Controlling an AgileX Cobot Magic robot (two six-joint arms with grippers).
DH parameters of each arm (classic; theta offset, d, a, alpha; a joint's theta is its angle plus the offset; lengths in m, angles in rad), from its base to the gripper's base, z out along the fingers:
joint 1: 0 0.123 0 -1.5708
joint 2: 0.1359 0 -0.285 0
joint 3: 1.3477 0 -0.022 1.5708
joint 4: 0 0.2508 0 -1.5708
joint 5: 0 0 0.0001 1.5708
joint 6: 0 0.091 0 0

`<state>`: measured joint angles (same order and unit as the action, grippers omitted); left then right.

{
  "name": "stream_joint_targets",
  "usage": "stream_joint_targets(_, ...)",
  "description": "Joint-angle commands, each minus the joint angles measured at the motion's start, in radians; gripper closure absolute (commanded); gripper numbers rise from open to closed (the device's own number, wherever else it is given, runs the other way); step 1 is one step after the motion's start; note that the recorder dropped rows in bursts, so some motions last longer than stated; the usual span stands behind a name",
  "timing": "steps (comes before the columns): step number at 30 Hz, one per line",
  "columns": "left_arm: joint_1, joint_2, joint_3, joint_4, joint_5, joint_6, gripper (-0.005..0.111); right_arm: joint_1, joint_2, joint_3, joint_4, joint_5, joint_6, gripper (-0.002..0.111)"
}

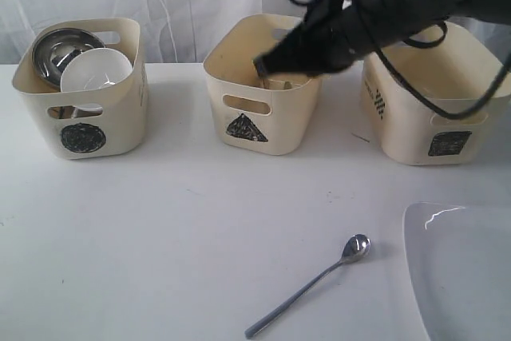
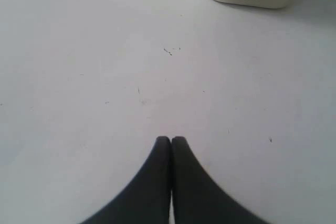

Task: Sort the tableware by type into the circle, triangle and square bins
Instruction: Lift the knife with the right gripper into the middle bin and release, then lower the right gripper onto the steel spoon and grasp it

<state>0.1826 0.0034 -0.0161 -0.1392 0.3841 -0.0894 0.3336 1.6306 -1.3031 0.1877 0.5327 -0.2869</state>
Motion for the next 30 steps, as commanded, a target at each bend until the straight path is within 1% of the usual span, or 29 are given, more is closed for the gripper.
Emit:
stream_joint_targets(1, -0.008, -0.003, 0.010, 0.003, 0.037, -0.001, 0.107, 0.041, -0.012, 0.016, 0.010, 0.522, -0.277, 0.108)
stream_joint_targets(3, -0.008, -0.003, 0.010, 0.003, 0.037, -0.001, 0.107, 0.071, -0.012, 0.048, 0.012, 0.591, -0.318, 0.108)
stream_joint_targets(5, -0.008, -0.003, 0.010, 0.003, 0.037, -0.001, 0.107, 0.109, -0.012, 0.078, 0.010, 0.602, -0.356, 0.108)
stream_joint_targets(9, -0.008, -0.003, 0.010, 0.003, 0.037, -0.001, 0.107, 0.178, -0.012, 0.142, 0.000, 0.566, -0.595, 0.108)
stream_joint_targets(11, -0.008, -0.003, 0.010, 0.003, 0.037, -0.001, 0.107, 0.207, -0.012, 0.174, 0.000, 0.546, -0.735, 0.104)
stream_joint_targets(13, -0.008, -0.003, 0.010, 0.003, 0.037, -0.001, 0.107, 0.223, -0.008, 0.204, 0.000, 0.538, -0.821, 0.095)
stream_joint_targets(17, -0.008, -0.003, 0.010, 0.003, 0.037, -0.001, 0.107, 0.229, 0.018, 0.239, -0.007, 0.521, -0.835, 0.073)
stream_joint_targets(19, -0.008, -0.003, 0.010, 0.003, 0.037, -0.001, 0.107, 0.229, 0.024, 0.248, -0.040, 0.466, -0.835, 0.068)
stream_joint_targets(22, -0.008, -0.003, 0.010, 0.003, 0.037, -0.001, 0.107, 0.229, 0.028, 0.248, -0.048, 0.382, -0.835, 0.068)
stream_joint_targets(26, -0.008, -0.003, 0.010, 0.003, 0.037, -0.001, 0.107, 0.226, 0.058, 0.248, -0.087, 0.317, -0.852, 0.068)
stream_joint_targets(30, -0.008, -0.003, 0.010, 0.003, 0.037, -0.001, 0.107, 0.213, 0.124, 0.248, -0.099, 0.320, -0.854, 0.068)
